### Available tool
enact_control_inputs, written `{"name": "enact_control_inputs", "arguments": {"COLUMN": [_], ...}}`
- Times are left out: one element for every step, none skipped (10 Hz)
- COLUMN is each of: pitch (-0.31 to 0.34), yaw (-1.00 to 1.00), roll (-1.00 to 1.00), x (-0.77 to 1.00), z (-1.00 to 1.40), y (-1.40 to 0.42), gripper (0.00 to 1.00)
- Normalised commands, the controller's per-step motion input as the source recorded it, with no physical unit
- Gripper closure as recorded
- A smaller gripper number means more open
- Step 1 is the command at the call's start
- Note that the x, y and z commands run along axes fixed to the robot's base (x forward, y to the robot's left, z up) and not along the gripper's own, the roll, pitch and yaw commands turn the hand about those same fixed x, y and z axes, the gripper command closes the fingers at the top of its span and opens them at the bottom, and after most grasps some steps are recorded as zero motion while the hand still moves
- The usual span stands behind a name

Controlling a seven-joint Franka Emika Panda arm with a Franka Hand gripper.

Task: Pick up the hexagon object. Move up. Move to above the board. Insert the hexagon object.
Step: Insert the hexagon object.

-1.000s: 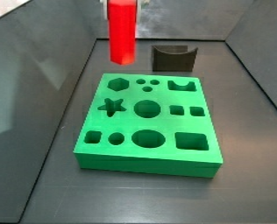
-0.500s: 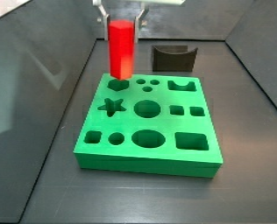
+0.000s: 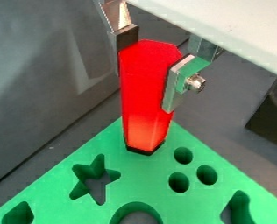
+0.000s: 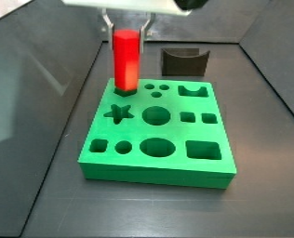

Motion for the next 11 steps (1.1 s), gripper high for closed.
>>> {"name": "enact_control_inputs", "arguments": {"pitch": [-0.027,-0.030,-0.003,0.000,0.000,0.000,0.000,-0.001,0.000,-0.007,-0.016], "yaw": [0.00,0.00,0.00,0.00,0.00,0.00,-0.05,-0.05,-0.02,-0.03,-0.03], "roll": [0.00,0.00,0.00,0.00,0.00,0.00,0.00,0.00,0.00,0.00,0.00], "x": [0.00,0.00,-0.02,-0.05,-0.04,-0.01,0.00,0.00,0.00,0.00,0.00], "z": [-0.20,-0.15,-0.11,-0.06,0.00,-0.02,-0.03,-0.07,-0.17,-0.17,-0.17], "y": [0.00,0.00,0.01,0.03,0.03,0.01,0.03,0.03,0.07,0.06,0.03], "gripper": [1.00,1.00,1.00,1.00,1.00,1.00,1.00,1.00,1.00,1.00,1.00]}}
